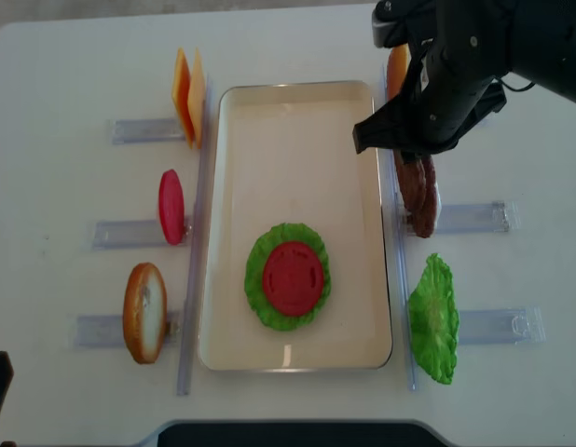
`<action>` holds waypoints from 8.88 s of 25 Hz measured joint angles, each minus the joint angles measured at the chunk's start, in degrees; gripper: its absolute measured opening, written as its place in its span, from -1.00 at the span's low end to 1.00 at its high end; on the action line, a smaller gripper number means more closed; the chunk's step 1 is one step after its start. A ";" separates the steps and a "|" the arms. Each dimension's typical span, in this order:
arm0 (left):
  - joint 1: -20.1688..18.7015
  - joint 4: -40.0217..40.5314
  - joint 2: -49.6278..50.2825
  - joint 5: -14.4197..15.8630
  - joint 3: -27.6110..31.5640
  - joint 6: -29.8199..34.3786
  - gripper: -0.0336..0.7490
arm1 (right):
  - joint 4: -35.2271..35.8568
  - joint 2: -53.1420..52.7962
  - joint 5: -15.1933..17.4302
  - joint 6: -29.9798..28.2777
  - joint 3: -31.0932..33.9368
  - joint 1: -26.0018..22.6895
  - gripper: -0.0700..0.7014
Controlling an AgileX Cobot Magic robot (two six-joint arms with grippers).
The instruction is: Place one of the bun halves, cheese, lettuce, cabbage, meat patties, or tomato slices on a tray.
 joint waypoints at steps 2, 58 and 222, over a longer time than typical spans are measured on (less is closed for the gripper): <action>0.00 0.00 0.00 0.00 0.00 0.00 -0.35 | 0.12 -2.26 1.92 0.00 -1.08 0.00 -0.42; 0.00 0.00 0.00 0.00 0.00 -0.05 -0.35 | 28.85 -28.88 9.21 -8.90 10.66 15.69 -0.43; 0.00 0.00 0.00 0.00 0.00 -0.21 -0.35 | 5.60 -17.97 13.50 -17.72 14.41 -42.63 0.17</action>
